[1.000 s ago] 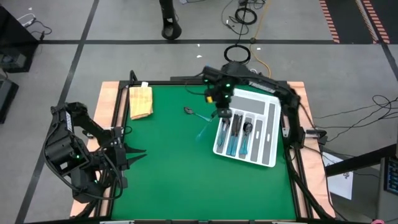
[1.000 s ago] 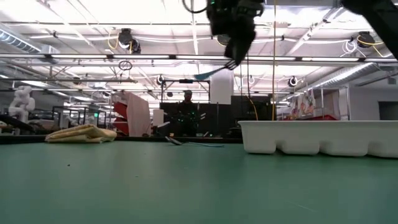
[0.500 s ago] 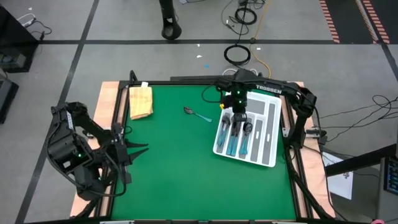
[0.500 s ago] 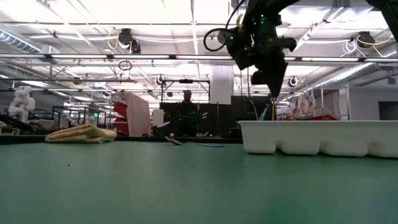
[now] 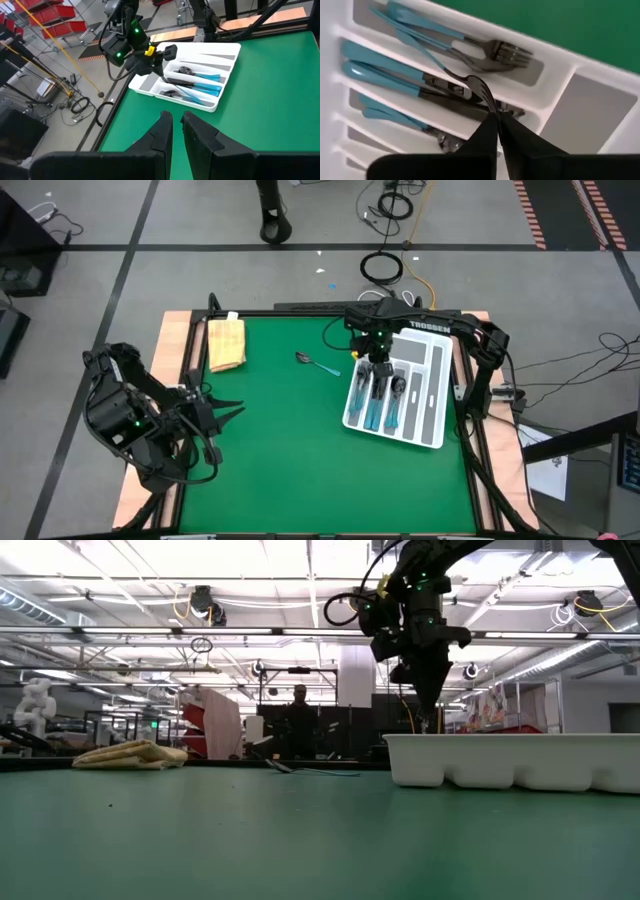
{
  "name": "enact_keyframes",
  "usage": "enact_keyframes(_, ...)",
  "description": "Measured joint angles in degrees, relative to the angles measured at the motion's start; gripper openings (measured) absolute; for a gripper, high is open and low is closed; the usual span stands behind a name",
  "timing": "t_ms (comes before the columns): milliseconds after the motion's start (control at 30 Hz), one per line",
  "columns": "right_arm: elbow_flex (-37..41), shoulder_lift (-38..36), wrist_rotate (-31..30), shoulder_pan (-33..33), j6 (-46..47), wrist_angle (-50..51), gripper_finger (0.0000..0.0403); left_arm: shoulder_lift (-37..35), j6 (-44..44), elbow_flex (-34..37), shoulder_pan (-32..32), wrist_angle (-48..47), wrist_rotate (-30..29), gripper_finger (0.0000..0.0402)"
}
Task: Sort silverware
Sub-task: Put the blue fork into the white cutlery tray, then put the blue spoon into the white cutlery tray
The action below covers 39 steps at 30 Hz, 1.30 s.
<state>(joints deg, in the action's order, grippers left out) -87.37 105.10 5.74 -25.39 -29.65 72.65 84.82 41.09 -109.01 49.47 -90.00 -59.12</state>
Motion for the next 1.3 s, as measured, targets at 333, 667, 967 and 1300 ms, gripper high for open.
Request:
enact_keyframes(333,-0.01,0.0,0.17,0.0,0.66,-6.38,0.0112,0.0,0.41,0.0,0.02,-0.01,0.41,0.0052)
enact_keyframes(667,-5.14,1.25,-0.8,1.01,24.08,-37.46,0.0166,0.0,1.91,0.0,-0.81,-0.01,-2.66,0.0052)
enact_keyframes(967,-5.04,12.19,-2.62,3.58,36.97,-43.06,0.0161,0.0,1.5,0.0,-1.51,-0.01,-1.6,0.0052)
enact_keyframes(1300,-5.05,19.51,-0.94,4.55,40.6,-40.85,0.016,0.0,0.02,0.0,-1.51,-0.01,-1.26,0.0052)
